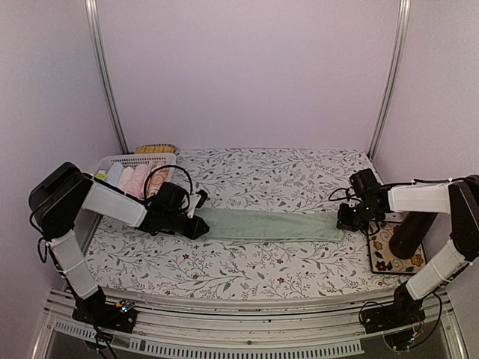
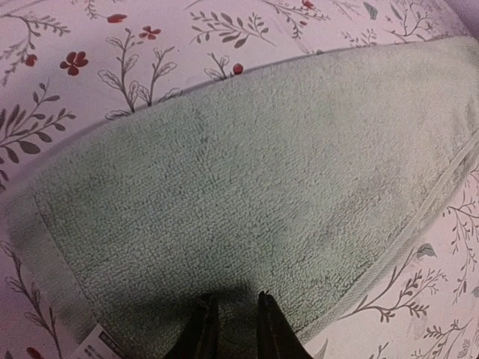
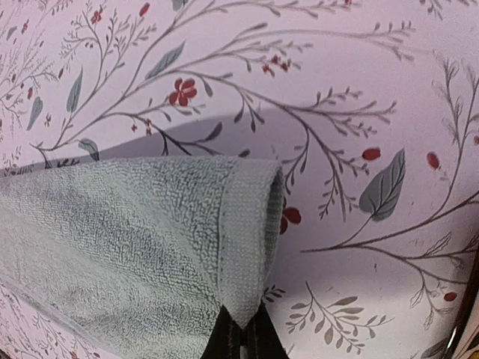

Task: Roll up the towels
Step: Smooth out the towel at the center of the board.

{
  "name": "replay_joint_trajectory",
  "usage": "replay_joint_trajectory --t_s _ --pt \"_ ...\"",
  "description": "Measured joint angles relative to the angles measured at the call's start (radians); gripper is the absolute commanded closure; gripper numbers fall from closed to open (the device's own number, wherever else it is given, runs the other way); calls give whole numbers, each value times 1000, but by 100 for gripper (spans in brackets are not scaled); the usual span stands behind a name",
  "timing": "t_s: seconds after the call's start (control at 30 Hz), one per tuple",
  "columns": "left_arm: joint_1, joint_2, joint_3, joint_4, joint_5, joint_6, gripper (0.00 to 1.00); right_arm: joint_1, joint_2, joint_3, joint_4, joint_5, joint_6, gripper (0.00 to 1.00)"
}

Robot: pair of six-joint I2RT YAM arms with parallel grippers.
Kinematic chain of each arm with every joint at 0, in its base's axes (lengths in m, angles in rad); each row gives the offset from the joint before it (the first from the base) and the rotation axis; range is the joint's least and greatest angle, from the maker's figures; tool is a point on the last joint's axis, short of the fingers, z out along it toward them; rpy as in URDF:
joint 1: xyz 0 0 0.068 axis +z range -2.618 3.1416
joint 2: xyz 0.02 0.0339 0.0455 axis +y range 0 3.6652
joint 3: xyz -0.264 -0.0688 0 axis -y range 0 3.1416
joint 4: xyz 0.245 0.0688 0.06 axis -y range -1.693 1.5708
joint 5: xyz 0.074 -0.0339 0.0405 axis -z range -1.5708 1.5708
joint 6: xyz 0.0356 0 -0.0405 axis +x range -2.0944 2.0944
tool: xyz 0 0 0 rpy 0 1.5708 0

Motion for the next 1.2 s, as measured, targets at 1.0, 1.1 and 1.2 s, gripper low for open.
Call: replay_joint_trajectory --t_s 1.0,1.1,1.2 --pt "16 -159 -24 -25 28 -4 79 -46 6 50 -140 43 -78 42" --pt "16 -159 -16 -6 35 -13 79 -79 -4 6 -113 0 -51 42" --pt "8 -156 -15 24 47 -25 80 -100 -22 -34 -78 -41 -24 43"
